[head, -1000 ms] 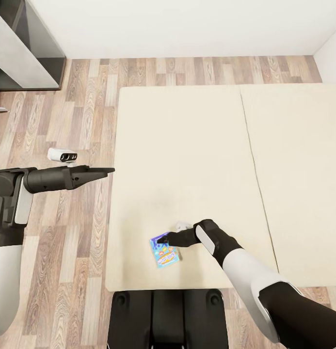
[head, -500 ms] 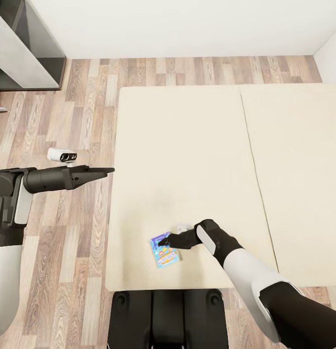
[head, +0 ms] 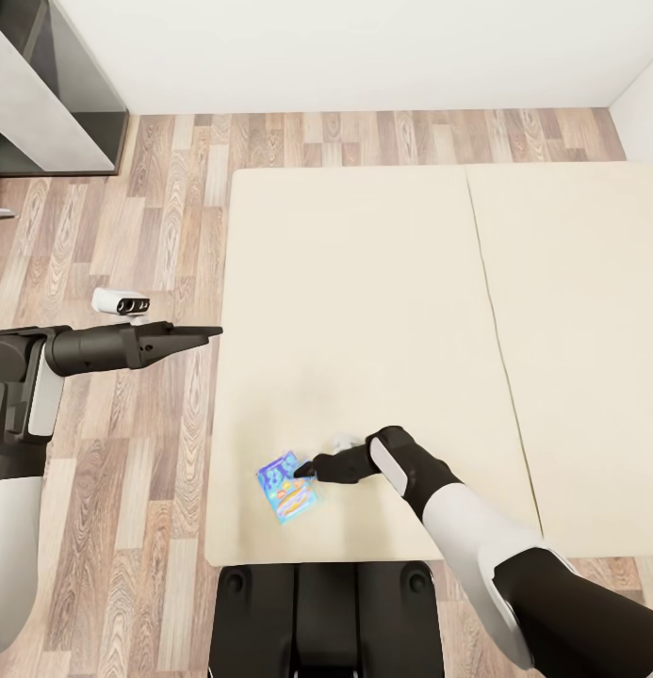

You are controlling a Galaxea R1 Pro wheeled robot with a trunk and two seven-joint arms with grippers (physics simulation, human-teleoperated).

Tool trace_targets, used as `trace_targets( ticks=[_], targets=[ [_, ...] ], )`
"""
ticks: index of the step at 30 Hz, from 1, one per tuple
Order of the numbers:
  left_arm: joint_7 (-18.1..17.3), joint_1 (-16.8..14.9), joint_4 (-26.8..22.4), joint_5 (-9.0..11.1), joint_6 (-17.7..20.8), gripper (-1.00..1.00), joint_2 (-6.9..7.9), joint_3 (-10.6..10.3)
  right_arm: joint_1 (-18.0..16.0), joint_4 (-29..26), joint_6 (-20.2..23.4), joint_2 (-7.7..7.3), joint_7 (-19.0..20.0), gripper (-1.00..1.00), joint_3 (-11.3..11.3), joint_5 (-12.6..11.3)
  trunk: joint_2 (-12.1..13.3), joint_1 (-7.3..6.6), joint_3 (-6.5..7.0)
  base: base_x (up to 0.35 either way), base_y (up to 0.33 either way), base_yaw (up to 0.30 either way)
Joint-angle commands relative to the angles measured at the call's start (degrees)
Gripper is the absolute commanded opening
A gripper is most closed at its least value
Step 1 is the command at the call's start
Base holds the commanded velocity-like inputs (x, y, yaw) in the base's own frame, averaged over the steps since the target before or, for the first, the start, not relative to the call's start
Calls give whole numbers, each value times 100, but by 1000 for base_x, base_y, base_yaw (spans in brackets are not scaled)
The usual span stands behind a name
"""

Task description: Put all the toys in the child's room - the three board games (two on the bed and one on the table), the two jigsaw puzzles on the table, and the tennis ball on the table - inside the toy box on the table in the child's room.

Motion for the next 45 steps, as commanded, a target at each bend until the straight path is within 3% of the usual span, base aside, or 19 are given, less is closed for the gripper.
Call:
trace_targets(
  ticks=[1,11,45],
  targets=[
    [-18,-2,-1,3,61,100,2,-1,-3,-2,1,2,30,100,14,30,-9,3,-6,0,0,0],
    [-18,2,-1,0,56,100,2,-1,-3,6,-318,-3,45,100,13,10,-9,3,-6,0,0,0],
    [-9,33,-1,0,55,100,2,-1,-3,-2,-357,-16,38,100,17,10,-9,3,-6,0,0,0]
  ],
)
